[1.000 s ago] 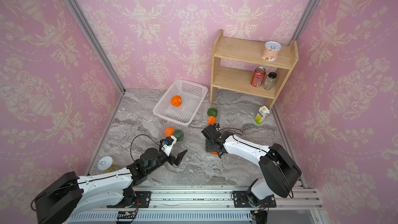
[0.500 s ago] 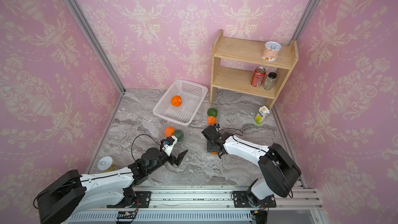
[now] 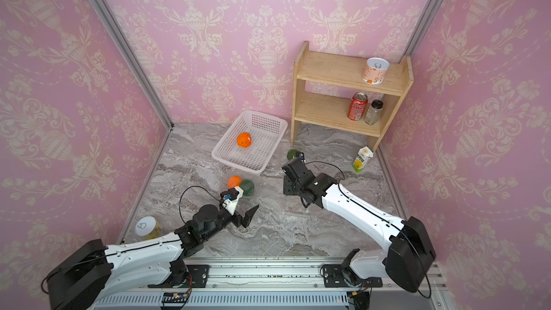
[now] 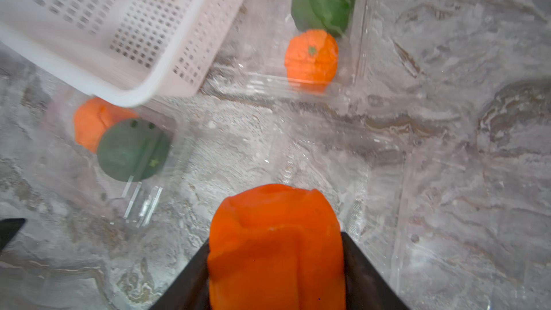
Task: Take oranges out of containers
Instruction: Pick up the orange from the packing box, then place the orange in the basket.
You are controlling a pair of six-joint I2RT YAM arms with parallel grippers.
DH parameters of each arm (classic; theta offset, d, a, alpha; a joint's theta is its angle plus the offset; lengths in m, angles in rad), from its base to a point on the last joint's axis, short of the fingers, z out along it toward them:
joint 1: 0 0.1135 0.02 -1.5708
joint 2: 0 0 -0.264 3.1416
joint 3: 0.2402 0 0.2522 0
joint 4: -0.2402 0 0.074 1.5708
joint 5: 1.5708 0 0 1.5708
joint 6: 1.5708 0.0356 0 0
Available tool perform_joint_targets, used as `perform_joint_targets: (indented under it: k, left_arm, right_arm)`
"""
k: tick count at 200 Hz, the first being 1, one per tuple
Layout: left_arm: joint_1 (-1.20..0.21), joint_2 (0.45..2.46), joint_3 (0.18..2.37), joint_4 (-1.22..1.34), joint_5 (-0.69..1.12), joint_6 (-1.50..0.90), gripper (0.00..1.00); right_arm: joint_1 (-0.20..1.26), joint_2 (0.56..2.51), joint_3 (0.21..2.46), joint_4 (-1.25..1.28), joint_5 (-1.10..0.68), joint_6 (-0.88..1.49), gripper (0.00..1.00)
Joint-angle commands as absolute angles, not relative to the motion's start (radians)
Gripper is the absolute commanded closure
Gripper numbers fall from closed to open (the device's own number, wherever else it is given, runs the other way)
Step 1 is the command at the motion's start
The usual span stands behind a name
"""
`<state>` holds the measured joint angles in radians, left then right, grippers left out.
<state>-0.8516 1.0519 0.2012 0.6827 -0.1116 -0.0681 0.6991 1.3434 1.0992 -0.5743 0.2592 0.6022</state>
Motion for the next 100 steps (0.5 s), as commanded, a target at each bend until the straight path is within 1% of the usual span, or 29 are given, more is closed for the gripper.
perform_joint_targets:
  k: [1,53,79,100]
  left_arm:
    - [-0.843,1.034,0.204,0.667,-0.147,-0.051,0.01]
    - [-0.841,1.042,0.202,0.671,-0.168,-0.042,0.01]
    - [-0.841,1.048,0.204,0.672,-0.161,-0.040,0.01]
    - [-0.841,1.043,0.204,0.667,-0.164,-0.040,0.01]
  right_arm:
    - [0.682,1.415,1.240,-0.556,0.220,0.529,0.40]
    - [0.657,1.758,1.611,-0.563,0.108,0.441,0.40]
    - [0.652,1.970,1.876,-0.666,0.106,0.397,0.41]
    - [0.644,2.114,2.036,-0.704,0.106,0.395,0.41]
